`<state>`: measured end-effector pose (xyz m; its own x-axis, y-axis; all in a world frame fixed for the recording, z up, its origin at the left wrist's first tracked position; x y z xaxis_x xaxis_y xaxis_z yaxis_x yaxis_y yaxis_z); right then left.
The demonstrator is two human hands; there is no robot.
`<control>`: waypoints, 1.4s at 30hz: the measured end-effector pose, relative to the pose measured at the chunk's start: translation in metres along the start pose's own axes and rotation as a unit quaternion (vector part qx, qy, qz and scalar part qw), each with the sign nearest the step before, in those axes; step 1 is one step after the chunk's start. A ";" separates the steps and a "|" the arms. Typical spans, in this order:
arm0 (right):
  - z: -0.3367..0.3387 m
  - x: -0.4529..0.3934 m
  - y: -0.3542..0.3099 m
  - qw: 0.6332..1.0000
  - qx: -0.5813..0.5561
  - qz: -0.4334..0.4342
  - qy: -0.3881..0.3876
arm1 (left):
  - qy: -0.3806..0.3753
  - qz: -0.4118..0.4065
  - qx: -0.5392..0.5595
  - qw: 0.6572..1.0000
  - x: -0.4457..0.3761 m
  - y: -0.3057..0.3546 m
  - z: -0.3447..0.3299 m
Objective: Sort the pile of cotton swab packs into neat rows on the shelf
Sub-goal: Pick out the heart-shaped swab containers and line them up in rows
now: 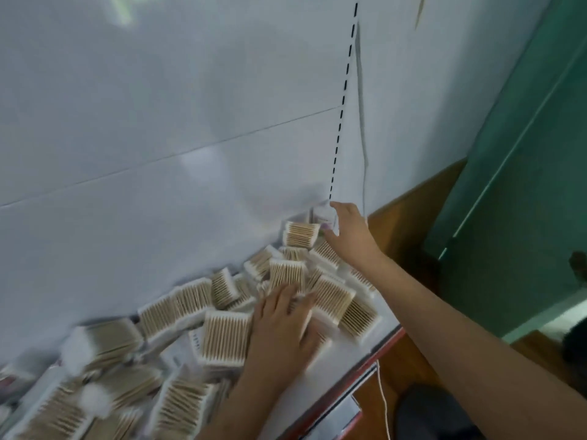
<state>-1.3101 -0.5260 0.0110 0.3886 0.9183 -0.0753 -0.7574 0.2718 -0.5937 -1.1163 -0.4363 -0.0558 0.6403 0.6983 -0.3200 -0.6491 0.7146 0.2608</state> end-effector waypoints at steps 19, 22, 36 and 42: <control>0.036 -0.006 -0.016 0.981 -0.164 0.090 0.044 | 0.131 0.177 0.046 0.974 0.000 0.017 0.051; 0.018 0.031 -0.061 0.961 -0.237 0.108 -0.088 | 0.219 0.230 0.033 0.948 0.011 0.018 0.080; -0.108 0.317 -0.272 0.845 -0.275 0.287 -0.357 | 0.450 0.425 0.071 0.783 0.337 -0.032 0.207; -0.209 0.448 -0.351 0.838 -0.121 0.433 -0.309 | 0.489 0.511 0.061 0.704 0.537 -0.058 0.254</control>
<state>-0.7604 -0.2698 0.0184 -0.6545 0.7352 -0.1764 -0.4572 -0.5707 -0.6821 -0.6305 -0.0925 -0.0113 -0.7634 0.5315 -0.3672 -0.4877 -0.1015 0.8671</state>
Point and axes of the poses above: each hand's wrist, its own x-axis away from the middle knuckle, its own z-axis out of the back of the hand, y = z × x, the point moved 7 cm from there along -x, towards the middle knuckle, and after that the axes turned 9 degrees about -z, right-handed, at the moved point
